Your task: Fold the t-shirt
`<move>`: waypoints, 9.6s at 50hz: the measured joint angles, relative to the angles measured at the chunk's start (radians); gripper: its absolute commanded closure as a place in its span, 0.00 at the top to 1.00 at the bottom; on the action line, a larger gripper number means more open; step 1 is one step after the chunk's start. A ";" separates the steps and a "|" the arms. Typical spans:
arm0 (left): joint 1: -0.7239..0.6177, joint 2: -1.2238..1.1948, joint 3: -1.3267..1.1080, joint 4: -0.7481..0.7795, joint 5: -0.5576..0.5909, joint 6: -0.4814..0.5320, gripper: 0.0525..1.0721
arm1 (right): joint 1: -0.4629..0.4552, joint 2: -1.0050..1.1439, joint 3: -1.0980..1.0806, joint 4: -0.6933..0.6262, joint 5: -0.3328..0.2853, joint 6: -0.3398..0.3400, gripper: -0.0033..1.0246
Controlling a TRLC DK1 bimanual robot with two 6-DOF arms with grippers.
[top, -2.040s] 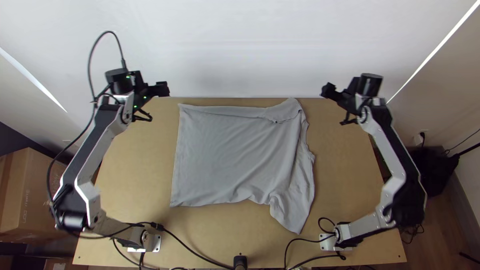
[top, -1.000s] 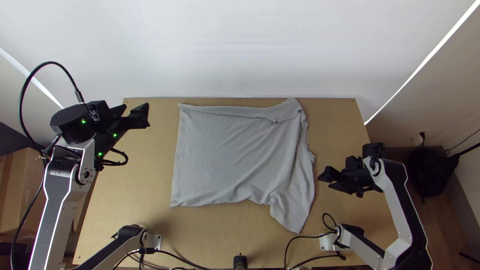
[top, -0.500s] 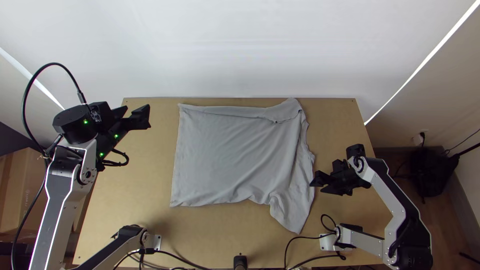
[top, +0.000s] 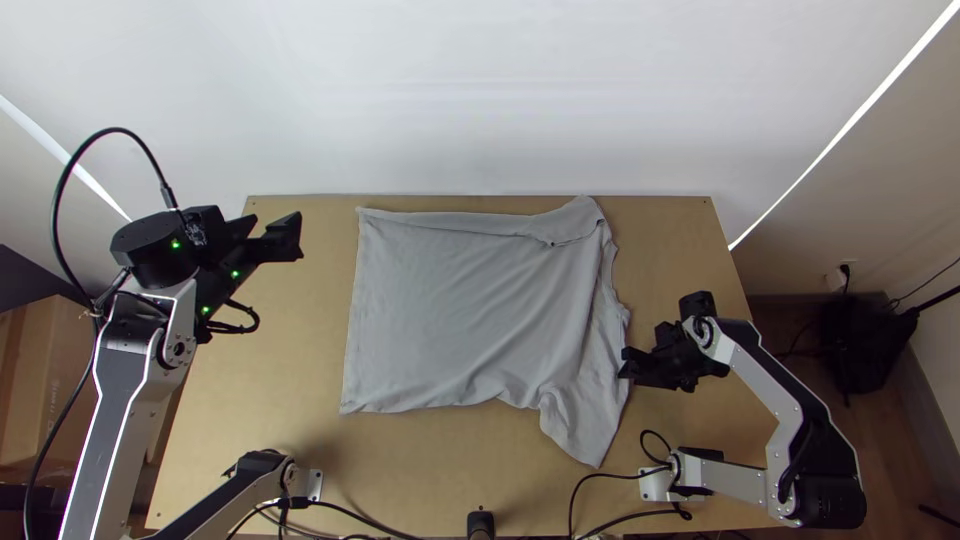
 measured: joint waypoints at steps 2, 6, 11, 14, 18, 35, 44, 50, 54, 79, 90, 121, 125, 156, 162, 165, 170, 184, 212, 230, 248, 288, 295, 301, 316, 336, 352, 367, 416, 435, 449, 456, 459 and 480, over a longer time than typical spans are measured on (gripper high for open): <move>0.000 0.002 -0.002 -0.025 0.000 0.014 0.95 | 0.008 0.000 -0.002 0.006 0.009 0.000 0.08; 0.003 0.006 -0.004 -0.087 0.000 0.058 0.95 | 0.019 -0.006 -0.011 0.039 0.029 -0.006 0.03; 0.003 0.005 -0.023 -0.167 0.026 0.136 0.95 | 0.022 -0.031 -0.024 0.057 0.038 -0.007 0.03; 0.004 -0.007 -0.055 -0.194 0.061 0.193 0.95 | 0.022 -0.039 -0.027 0.059 0.038 -0.007 0.03; 0.010 -0.023 -0.105 -0.278 0.100 0.285 0.95 | 0.022 -0.050 -0.029 0.058 0.038 -0.007 0.03; 0.047 -0.095 -0.355 -0.585 0.101 0.727 0.94 | 0.022 -0.100 -0.028 0.062 0.038 -0.007 0.03; 0.040 -0.123 -0.433 -0.742 0.100 0.879 0.88 | 0.022 -0.112 -0.028 0.062 0.038 -0.006 0.03; 0.025 -0.101 -0.474 -0.763 0.100 0.903 0.86 | 0.022 -0.115 -0.028 0.061 0.038 -0.002 0.03; 0.011 -0.064 -0.490 -0.755 0.100 0.902 0.86 | 0.027 -0.117 -0.028 0.061 0.038 0.009 0.03; -0.110 0.110 -0.565 -0.606 0.121 0.821 0.86 | 0.027 -0.135 -0.029 0.062 0.038 0.013 0.03; -0.198 0.173 -0.565 -0.504 0.132 0.735 0.85 | 0.027 -0.135 -0.028 0.061 0.038 0.020 0.03; -0.097 0.256 -0.562 -0.461 0.199 0.708 0.03 | -0.015 -0.147 -0.020 0.061 0.038 0.032 0.03; -0.027 0.256 -0.538 -0.458 0.202 0.719 0.03 | -0.041 -0.147 -0.003 0.061 0.039 0.035 0.03; 0.106 0.213 -0.118 -0.288 0.170 0.436 0.03 | -0.074 -0.283 0.244 0.181 -0.012 0.049 0.03; 0.104 0.214 0.016 -0.243 0.118 0.347 0.02 | -0.053 -0.283 0.334 0.235 -0.027 0.073 0.03; 0.104 0.214 0.068 -0.224 0.090 0.316 0.02 | -0.043 -0.280 0.368 0.271 -0.031 0.081 0.03; 0.103 0.219 0.165 -0.212 0.063 0.267 0.02 | -0.030 -0.261 0.430 0.352 -0.034 0.100 0.02; 0.103 0.241 0.366 -0.036 -0.010 0.185 0.02 | -0.026 -0.100 0.742 0.508 -0.021 0.129 0.03; 0.096 0.579 0.922 0.092 -0.062 0.179 0.02 | 0.042 0.429 1.582 0.583 0.228 0.117 0.02; 0.094 0.466 0.905 0.127 -0.100 0.134 0.02 | 0.061 0.173 1.403 0.604 0.259 0.174 0.03; 0.095 0.024 0.759 0.146 -0.137 0.054 0.02 | 0.085 -0.478 1.024 0.649 0.259 0.234 0.02; 0.099 -0.248 -0.346 0.216 -0.024 -0.027 0.02 | 0.206 -0.565 0.141 0.718 0.292 0.246 0.03; 0.099 -0.156 -0.493 0.333 -0.003 -0.027 0.02 | 0.215 -0.474 -0.019 0.831 0.292 0.253 0.03; 0.099 -0.013 -0.524 0.439 -0.003 -0.027 0.02 | 0.211 -0.326 -0.055 0.950 0.293 0.256 0.03; 0.099 0.378 -0.454 0.612 -0.004 -0.026 0.02 | 0.192 0.104 0.045 1.083 0.297 0.257 0.03; 0.099 0.768 -0.160 0.642 -0.004 -0.026 0.02 | 0.177 0.494 0.366 1.103 0.296 0.257 0.03; 0.098 0.979 0.103 0.581 -0.003 -0.022 0.02 | 0.151 0.691 0.610 1.083 0.296 0.257 0.03; 0.098 1.039 0.208 0.562 -0.004 -0.022 0.02 | 0.142 0.779 0.751 1.079 0.296 0.253 0.03; 0.092 0.713 -0.129 0.407 0.060 -0.026 0.02 | 0.138 0.615 0.744 0.740 0.300 0.253 0.03; 0.077 0.632 -0.262 0.466 0.067 -0.030 0.02 | 0.138 0.535 0.557 0.738 0.303 0.253 0.03; 0.054 0.602 -0.361 0.534 0.063 -0.045 0.16 | 0.138 0.489 0.431 0.741 0.307 0.253 0.07; 0.053 0.597 -0.386 0.547 0.051 -0.046 0.61 | 0.135 0.483 0.420 0.732 0.308 0.253 0.46; 0.058 0.587 -0.391 0.548 0.048 -0.046 0.77 | 0.124 0.454 0.404 0.721 0.310 0.253 0.59; 0.116 0.408 -0.392 0.438 0.049 -0.045 0.93 | -0.052 -0.011 0.317 0.471 0.203 0.276 0.64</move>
